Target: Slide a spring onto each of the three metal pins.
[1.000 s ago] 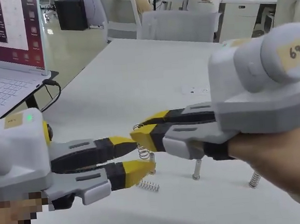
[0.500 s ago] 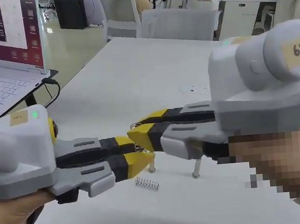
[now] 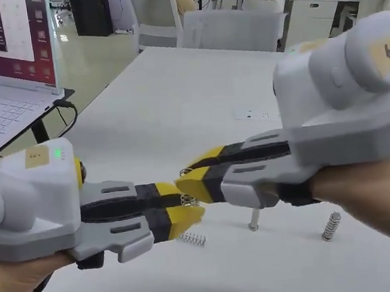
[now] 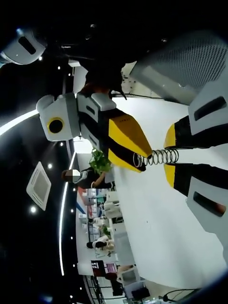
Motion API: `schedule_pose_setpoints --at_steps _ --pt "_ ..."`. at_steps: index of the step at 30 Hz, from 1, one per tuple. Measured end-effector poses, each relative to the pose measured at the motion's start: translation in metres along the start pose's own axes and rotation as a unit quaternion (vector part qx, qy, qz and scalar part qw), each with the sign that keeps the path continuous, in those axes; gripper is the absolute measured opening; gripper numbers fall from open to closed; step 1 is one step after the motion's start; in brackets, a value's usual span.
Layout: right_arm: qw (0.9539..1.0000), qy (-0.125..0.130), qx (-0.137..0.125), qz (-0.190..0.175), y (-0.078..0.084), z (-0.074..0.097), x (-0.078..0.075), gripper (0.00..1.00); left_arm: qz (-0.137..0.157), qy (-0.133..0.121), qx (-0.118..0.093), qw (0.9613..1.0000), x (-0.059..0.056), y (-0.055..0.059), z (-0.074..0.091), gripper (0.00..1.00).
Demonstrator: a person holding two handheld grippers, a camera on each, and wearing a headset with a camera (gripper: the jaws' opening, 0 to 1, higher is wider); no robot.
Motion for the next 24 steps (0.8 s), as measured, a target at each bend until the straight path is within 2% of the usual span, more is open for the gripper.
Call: schedule_pose_setpoints --at_steps 5,8,9,12,14,17,21,24 --pt "0.9979 -0.027 0.056 0.019 0.004 0.004 0.001 0.09 -0.028 0.026 0.033 0.9987 -0.009 0.002 -0.006 0.02" --pt "0.9938 -0.046 0.097 0.029 0.009 0.006 0.001 0.09 -0.047 0.041 0.059 0.9963 -0.015 0.005 -0.010 0.02" --pt "0.9933 -0.049 0.100 0.031 0.010 0.006 0.002 0.09 -0.055 0.043 0.063 0.9955 -0.016 0.005 -0.011 0.02" --pt "0.9865 -0.067 0.142 0.046 0.016 0.008 0.003 0.09 -0.072 0.059 0.089 0.9917 -0.023 0.008 -0.017 0.02" --pt "0.9827 -0.075 0.159 0.059 0.019 0.008 0.005 0.09 -0.082 0.067 0.102 0.9892 -0.027 0.009 -0.020 0.02" --pt "0.9740 -0.088 0.195 0.074 0.025 0.008 0.006 0.09 -0.099 0.079 0.124 0.9841 -0.032 0.012 -0.024 0.02" --pt "0.9661 -0.100 0.219 0.094 0.029 0.004 0.011 0.09 -0.108 0.090 0.139 0.9802 -0.037 0.015 -0.028 0.02" --pt "0.9609 -0.104 0.234 0.106 0.031 0.002 0.012 0.09 -0.106 0.095 0.144 0.9793 -0.038 0.016 -0.028 0.02"
Point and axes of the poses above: the centre of the closed fingertips' face, and the gripper's own axes: z roughly backward along the fingers, x roughly to its left, y roughly out of its underside, the point moved 9 cm from there along z, roughly backward along the fingers
